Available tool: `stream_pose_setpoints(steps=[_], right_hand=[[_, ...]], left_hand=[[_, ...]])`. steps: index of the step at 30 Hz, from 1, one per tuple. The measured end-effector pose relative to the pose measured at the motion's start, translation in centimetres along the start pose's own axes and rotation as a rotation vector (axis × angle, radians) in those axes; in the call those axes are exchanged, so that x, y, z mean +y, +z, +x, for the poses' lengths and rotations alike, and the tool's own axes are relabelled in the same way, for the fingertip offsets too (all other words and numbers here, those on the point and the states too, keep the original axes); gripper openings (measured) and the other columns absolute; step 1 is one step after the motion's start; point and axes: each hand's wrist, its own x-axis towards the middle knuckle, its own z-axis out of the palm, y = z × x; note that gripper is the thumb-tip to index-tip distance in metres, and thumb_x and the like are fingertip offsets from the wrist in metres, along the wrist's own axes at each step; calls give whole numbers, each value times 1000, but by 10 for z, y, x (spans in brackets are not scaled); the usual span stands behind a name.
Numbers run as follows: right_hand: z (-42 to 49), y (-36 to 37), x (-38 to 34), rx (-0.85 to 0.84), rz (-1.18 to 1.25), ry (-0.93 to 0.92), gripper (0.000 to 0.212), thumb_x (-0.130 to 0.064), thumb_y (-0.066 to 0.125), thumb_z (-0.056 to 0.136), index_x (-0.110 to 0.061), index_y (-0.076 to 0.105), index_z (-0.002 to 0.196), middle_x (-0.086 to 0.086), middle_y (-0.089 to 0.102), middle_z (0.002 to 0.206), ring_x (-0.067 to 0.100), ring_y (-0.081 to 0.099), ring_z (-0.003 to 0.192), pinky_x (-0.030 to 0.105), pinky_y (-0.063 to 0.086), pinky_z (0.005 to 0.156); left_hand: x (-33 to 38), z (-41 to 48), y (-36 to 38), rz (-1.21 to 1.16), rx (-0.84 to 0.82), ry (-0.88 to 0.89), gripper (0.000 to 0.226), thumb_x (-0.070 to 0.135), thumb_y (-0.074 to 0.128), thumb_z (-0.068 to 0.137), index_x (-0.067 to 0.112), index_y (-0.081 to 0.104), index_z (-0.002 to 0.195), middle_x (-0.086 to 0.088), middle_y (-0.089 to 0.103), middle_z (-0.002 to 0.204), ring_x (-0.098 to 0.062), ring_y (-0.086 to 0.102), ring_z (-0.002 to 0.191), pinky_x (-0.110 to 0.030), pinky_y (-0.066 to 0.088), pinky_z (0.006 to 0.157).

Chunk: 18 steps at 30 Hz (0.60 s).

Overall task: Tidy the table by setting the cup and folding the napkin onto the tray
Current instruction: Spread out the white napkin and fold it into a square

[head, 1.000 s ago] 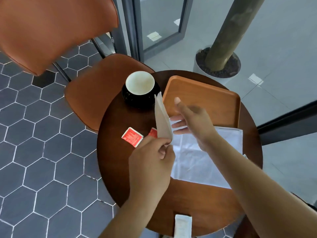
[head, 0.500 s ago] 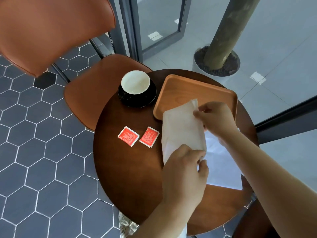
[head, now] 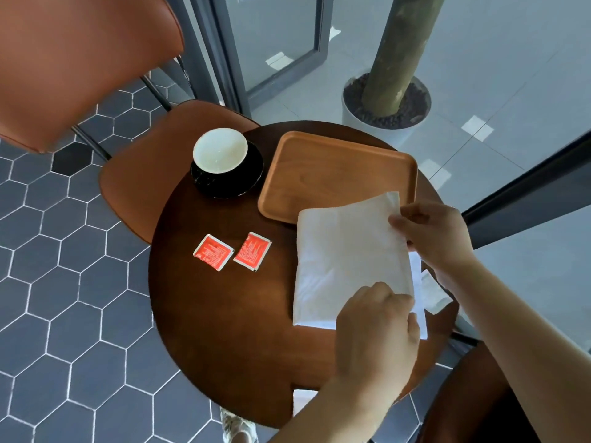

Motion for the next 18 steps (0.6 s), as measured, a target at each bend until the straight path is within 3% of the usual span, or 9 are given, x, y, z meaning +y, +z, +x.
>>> stream_pose_setpoints(steps=[9, 15, 18], right_hand=[[0, -22, 38, 62, -8, 76, 9, -15, 75, 84, -22, 72, 81, -4, 74, 75, 21, 70, 69, 50, 61, 73], [6, -13, 61, 78, -5, 91, 17, -17, 76, 83, -30, 68, 75, -6, 72, 74, 23, 70, 71, 48, 61, 71], [7, -10, 74, 75, -17, 131, 12, -27, 78, 83, -21, 72, 91, -3, 73, 82, 24, 71, 77, 44, 61, 71]], left_hand=[[14, 7, 30, -1, -58, 55, 6, 20, 74, 79, 26, 75, 81, 7, 60, 70, -12, 57, 64, -22, 47, 55], [8, 7, 42, 23, -61, 89, 7, 21, 74, 79, 26, 74, 83, 7, 60, 71, -14, 57, 66, -23, 49, 55], [4, 6, 45, 2, -69, 111, 5, 23, 73, 81, 26, 74, 84, 7, 61, 75, -14, 59, 70, -23, 50, 58]])
